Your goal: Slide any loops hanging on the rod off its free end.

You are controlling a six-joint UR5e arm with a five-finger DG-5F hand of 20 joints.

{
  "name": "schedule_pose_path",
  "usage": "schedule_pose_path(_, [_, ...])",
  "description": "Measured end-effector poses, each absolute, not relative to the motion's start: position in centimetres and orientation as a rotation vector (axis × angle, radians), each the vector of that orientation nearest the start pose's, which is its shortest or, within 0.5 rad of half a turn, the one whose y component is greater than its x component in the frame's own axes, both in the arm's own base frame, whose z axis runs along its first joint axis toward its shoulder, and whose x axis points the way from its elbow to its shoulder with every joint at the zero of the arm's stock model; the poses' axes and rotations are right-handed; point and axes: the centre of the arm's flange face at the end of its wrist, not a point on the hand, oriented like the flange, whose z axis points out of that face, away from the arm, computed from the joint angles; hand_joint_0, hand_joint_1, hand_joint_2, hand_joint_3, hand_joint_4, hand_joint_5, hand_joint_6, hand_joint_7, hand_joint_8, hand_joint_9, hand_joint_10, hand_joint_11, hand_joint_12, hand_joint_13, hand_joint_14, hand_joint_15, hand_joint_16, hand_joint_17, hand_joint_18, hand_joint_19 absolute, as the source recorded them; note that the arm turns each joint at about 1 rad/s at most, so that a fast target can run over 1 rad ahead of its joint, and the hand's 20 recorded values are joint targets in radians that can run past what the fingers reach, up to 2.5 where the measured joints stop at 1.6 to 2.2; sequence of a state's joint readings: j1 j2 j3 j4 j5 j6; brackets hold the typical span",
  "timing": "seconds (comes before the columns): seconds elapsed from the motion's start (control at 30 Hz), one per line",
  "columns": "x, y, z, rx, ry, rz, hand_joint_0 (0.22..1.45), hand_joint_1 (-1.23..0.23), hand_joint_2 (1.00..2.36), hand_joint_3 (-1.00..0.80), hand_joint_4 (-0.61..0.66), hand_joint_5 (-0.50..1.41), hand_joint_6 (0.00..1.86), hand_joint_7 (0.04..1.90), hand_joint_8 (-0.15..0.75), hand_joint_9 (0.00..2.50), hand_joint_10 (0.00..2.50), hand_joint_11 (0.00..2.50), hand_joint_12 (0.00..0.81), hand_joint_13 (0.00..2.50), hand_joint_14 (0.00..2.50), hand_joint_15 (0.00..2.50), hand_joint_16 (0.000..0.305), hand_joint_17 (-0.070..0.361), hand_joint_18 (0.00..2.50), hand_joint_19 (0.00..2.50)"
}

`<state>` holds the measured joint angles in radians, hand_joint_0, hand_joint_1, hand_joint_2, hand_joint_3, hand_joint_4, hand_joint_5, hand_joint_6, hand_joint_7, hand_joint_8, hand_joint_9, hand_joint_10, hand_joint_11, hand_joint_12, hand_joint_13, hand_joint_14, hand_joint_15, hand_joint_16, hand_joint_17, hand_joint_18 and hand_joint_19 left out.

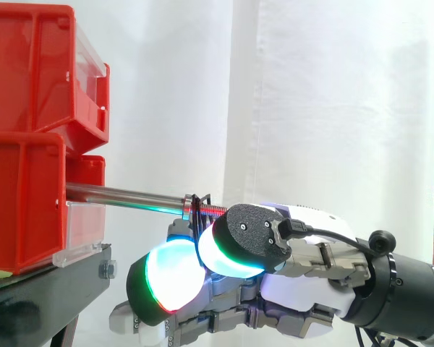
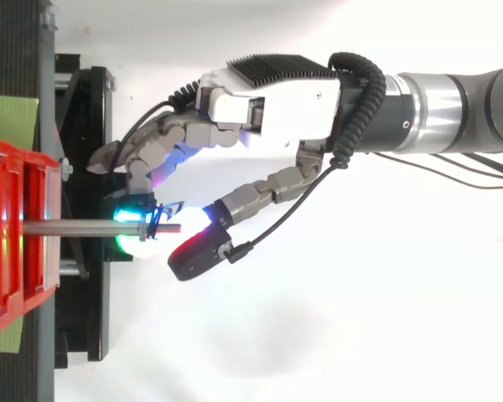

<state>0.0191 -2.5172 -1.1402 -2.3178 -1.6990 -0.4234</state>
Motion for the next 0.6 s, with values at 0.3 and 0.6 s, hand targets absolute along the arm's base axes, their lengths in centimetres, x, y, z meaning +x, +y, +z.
schedule_pose_path(0.3, [81.23,-10.89,15.74,0.594,1.194,1.090,0.66,-0.69,1.01,-0.12,0.09,-0.17,0.94,0.80,0.304,0.75,0.01,0.35,0.329,0.41,0.00,0.01,0.045,0.102,0.53,0.25])
schedule_pose_path(0.6, [80.91,-11.16,16.17,0.608,1.220,1.085,0.66,-0.70,1.01,-0.13,0.10,-0.17,0.94,0.81,0.302,0.75,0.01,0.35,0.327,0.40,0.00,0.01,0.045,0.101,0.52,0.26])
